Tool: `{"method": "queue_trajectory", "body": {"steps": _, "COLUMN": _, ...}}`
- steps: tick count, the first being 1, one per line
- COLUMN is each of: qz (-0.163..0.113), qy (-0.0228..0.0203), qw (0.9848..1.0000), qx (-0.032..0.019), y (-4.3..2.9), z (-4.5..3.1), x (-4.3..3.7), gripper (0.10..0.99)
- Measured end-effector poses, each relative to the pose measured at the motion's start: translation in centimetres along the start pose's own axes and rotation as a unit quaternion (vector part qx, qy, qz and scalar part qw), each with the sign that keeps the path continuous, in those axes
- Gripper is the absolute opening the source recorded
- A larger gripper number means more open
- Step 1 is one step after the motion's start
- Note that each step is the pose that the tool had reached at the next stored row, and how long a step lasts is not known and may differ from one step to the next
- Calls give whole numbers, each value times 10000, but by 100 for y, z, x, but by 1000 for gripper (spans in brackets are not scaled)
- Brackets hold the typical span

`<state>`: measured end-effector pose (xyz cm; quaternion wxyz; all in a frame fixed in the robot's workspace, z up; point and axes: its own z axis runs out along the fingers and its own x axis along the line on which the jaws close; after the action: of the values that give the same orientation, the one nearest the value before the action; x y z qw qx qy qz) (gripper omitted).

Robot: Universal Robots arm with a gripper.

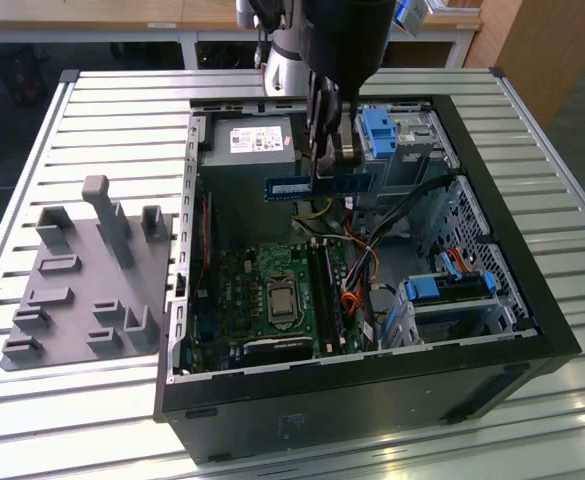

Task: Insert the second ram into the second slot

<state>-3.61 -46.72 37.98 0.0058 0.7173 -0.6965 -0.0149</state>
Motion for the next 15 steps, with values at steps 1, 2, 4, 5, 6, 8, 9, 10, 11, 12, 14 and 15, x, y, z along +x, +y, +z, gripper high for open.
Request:
{"method": "queue_trajectory", "body": {"steps": 1, "qz": 0, "qy": 1, "qw": 10000, "qx": 0, "y": 0, "z": -1, "x": 11, "gripper": 137}}
{"method": "queue_trajectory", "body": {"steps": 2, "qz": 0, "qy": 1, "qw": 10000, "qx": 0, "y": 1, "z": 0, "x": 23, "gripper": 137}}
{"method": "queue_trajectory", "body": {"steps": 4, "qz": 0, "qy": 1, "qw": 10000, "qx": 0, "y": 1, "z": -1, "x": 46, "gripper": 137}}
{"method": "queue_trajectory", "body": {"steps": 5, "qz": 0, "qy": 1, "qw": 10000, "qx": 0, "y": 2, "z": -1, "x": 49, "gripper": 137}}
{"method": "queue_trajectory", "body": {"steps": 6, "qz": 9, "qy": 0, "qw": 10000, "qx": 0, "y": 2, "z": -1, "x": 49, "gripper": 137}}
{"method": "queue_trajectory", "body": {"steps": 8, "qz": 101, "qy": -2, "qw": 9999, "qx": 1, "y": 1, "z": 0, "x": 49, "gripper": 137}}
{"method": "queue_trajectory", "body": {"steps": 9, "qz": 172, "qy": -4, "qw": 9999, "qx": 2, "y": 2, "z": 1, "x": 50, "gripper": 137}}
{"method": "queue_trajectory", "body": {"steps": 10, "qz": 247, "qy": -6, "qw": 9997, "qx": 3, "y": 1, "z": 1, "x": 50, "gripper": 137}}
{"method": "queue_trajectory", "body": {"steps": 11, "qz": 322, "qy": -9, "qw": 9995, "qx": 4, "y": 1, "z": 2, "x": 50, "gripper": 137}}
{"method": "queue_trajectory", "body": {"steps": 12, "qz": 403, "qy": -11, "qw": 9992, "qx": 5, "y": 1, "z": 2, "x": 50, "gripper": 137}}
{"method": "queue_trajectory", "body": {"steps": 14, "qz": 534, "qy": -15, "qw": 9986, "qx": 7, "y": 1, "z": 3, "x": 50, "gripper": 137}}
{"method": "queue_trajectory", "body": {"steps": 15, "qz": 574, "qy": -16, "qw": 9983, "qx": 8, "y": 1, "z": 3, "x": 50, "gripper": 137}}
